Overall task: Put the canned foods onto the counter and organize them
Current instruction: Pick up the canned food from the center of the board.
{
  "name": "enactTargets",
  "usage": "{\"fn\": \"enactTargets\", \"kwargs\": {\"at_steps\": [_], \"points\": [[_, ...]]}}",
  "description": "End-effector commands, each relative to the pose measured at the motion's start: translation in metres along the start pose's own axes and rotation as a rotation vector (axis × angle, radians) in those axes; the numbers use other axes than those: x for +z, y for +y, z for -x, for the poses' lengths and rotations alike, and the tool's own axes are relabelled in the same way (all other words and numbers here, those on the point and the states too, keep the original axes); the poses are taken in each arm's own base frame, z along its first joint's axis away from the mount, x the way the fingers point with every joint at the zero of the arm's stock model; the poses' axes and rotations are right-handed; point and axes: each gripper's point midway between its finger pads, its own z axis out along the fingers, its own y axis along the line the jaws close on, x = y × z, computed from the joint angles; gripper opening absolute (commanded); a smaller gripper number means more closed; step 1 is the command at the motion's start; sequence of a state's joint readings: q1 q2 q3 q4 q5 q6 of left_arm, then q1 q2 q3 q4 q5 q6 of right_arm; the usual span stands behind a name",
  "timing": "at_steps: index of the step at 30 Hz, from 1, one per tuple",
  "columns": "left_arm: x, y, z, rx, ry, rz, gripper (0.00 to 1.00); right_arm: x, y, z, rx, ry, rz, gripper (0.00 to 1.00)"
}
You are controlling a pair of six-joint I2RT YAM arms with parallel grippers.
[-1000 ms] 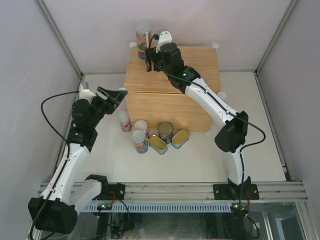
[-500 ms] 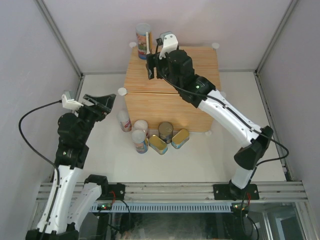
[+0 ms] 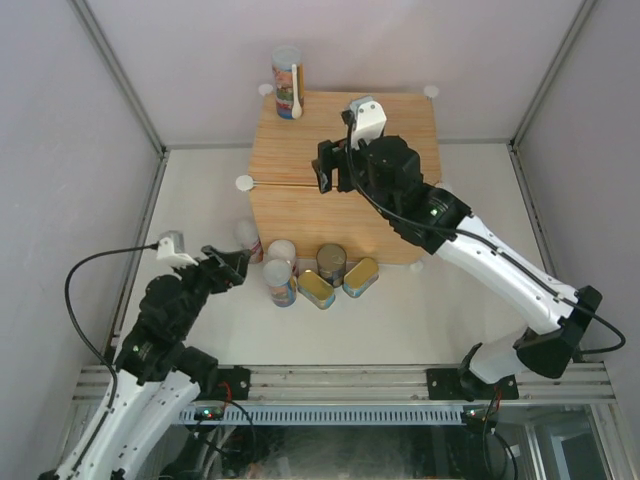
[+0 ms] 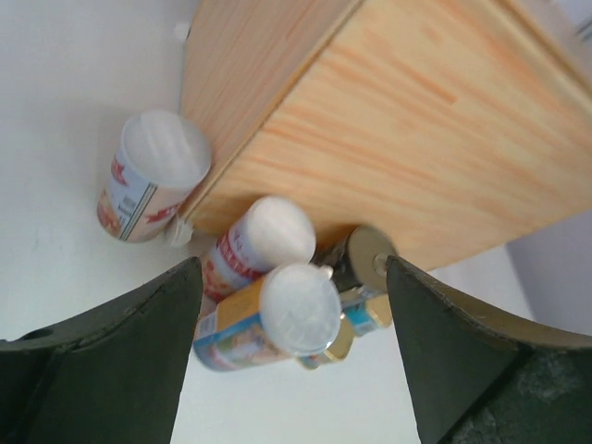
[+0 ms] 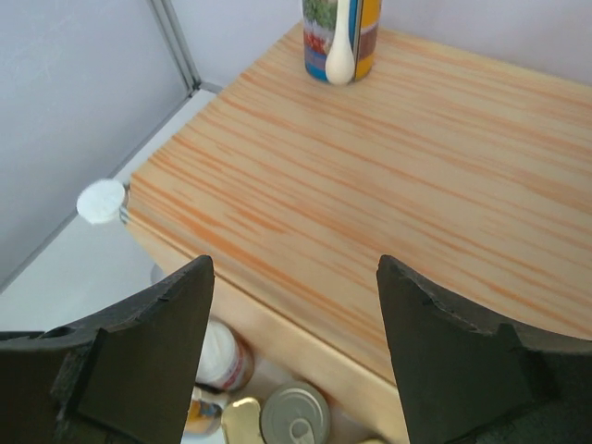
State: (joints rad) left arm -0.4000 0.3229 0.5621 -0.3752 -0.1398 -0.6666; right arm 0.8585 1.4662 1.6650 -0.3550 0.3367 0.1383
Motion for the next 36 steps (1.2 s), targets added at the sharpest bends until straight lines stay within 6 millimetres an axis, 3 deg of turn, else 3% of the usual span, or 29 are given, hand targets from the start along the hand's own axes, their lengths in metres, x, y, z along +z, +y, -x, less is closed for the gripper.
{"fn": "enactTargets", "kwargs": {"at_steps": [1, 5, 15, 25, 36], "points": [[0.002, 0.015, -0.022, 0.149, 0.033, 0.059, 0.85, -0.019, -0.003, -0.012, 0.041, 0.013, -0.004, 0.71], [0.005, 0.010, -0.045, 0.231, 0.114, 0.055, 0.86, -0.029, -0.003, -0.033, 0.048, 0.057, 0.000, 0.71], [0.005, 0.011, -0.068, 0.294, 0.201, 0.058, 0.94, -0.042, 0.002, -0.056, 0.043, 0.098, 0.012, 0.71], [0.011, 0.003, -0.099, 0.378, 0.221, 0.045, 0.94, -0.043, 0.000, -0.056, 0.033, 0.097, 0.002, 0.71], [0.016, 0.016, -0.111, 0.425, 0.133, 0.140, 0.95, -0.046, -0.003, -0.053, 0.018, 0.093, 0.001, 0.71]]}}
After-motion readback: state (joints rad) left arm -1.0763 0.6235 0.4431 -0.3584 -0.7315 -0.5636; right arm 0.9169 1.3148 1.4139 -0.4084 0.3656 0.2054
